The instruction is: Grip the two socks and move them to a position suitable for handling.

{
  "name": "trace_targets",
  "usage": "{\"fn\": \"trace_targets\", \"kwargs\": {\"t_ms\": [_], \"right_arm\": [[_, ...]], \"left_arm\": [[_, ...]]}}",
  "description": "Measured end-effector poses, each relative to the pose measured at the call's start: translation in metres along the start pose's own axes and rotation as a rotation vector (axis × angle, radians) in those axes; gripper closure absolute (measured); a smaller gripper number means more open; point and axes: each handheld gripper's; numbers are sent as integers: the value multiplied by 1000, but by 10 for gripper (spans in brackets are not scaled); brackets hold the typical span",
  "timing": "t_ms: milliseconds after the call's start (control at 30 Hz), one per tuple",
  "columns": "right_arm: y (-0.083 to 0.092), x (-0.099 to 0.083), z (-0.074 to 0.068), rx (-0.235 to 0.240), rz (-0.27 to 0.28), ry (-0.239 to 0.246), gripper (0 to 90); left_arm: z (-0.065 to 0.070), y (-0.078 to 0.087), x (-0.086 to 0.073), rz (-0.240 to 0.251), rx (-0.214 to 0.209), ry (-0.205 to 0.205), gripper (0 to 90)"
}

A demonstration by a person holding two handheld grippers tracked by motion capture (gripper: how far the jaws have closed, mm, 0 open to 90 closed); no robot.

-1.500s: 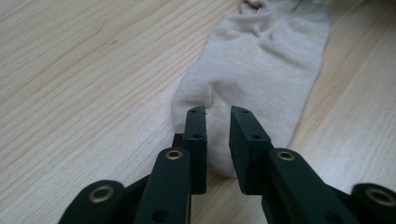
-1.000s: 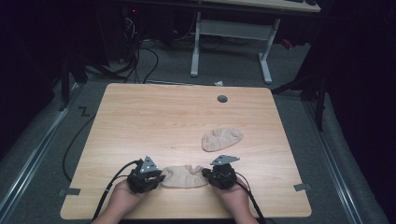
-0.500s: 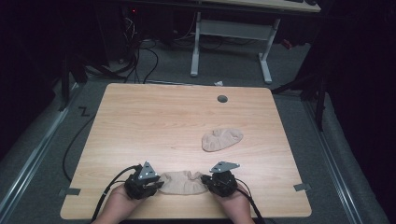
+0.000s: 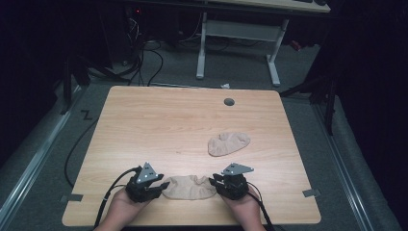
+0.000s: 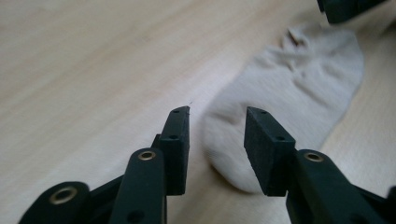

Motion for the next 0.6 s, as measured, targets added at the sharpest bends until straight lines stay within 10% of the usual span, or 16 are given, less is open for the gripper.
{"fn": "trace_targets", "kwargs": {"t_ms": [267, 600], "right_arm": [[0, 5, 8, -64, 41, -3, 601], [-8, 23, 20, -150, 44, -1, 573]], "left_arm": [[-19, 5, 0, 36, 62, 40, 537], [-27, 6, 3, 46, 9, 68, 456]]}}
Point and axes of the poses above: each handheld gripper's, and its own axes: y roughly backward along the jaws, x roughly out of its top, z roughly to its right, and after that the axes turned 4 degrees about y, right-handed
